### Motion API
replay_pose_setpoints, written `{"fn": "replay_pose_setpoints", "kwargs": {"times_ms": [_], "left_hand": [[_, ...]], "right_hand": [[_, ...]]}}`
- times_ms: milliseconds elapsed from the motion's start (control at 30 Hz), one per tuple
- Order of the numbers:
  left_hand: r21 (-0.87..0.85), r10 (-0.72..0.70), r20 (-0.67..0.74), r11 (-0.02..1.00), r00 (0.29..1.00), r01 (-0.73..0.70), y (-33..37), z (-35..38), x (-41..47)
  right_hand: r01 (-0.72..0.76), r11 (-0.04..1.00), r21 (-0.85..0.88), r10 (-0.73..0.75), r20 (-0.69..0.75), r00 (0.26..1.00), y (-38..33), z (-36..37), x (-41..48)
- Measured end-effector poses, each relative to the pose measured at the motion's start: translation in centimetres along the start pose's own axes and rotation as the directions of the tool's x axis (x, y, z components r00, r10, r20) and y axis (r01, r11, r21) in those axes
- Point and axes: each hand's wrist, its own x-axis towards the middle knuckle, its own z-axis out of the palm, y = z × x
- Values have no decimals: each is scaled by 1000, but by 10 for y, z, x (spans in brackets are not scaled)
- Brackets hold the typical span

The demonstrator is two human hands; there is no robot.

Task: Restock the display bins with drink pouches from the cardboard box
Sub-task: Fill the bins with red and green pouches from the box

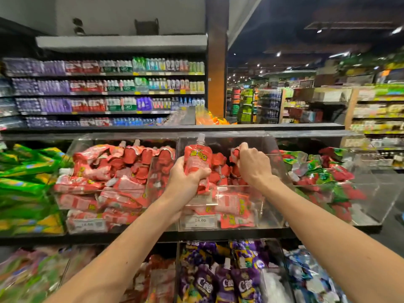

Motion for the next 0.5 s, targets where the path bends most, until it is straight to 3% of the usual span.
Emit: {"fn": "replay_pose_setpoints", "kwargs": {"times_ms": [200,500], "left_hand": [[116,61,-14,992,998,-59,-1,-16,0],[247,116,-35,963,993,-104,6,-39,-1]], "right_hand": [[32,961,-275,5,133,991,-13,31,21],[119,918,-378,50,408,912,5,21,40]]}}
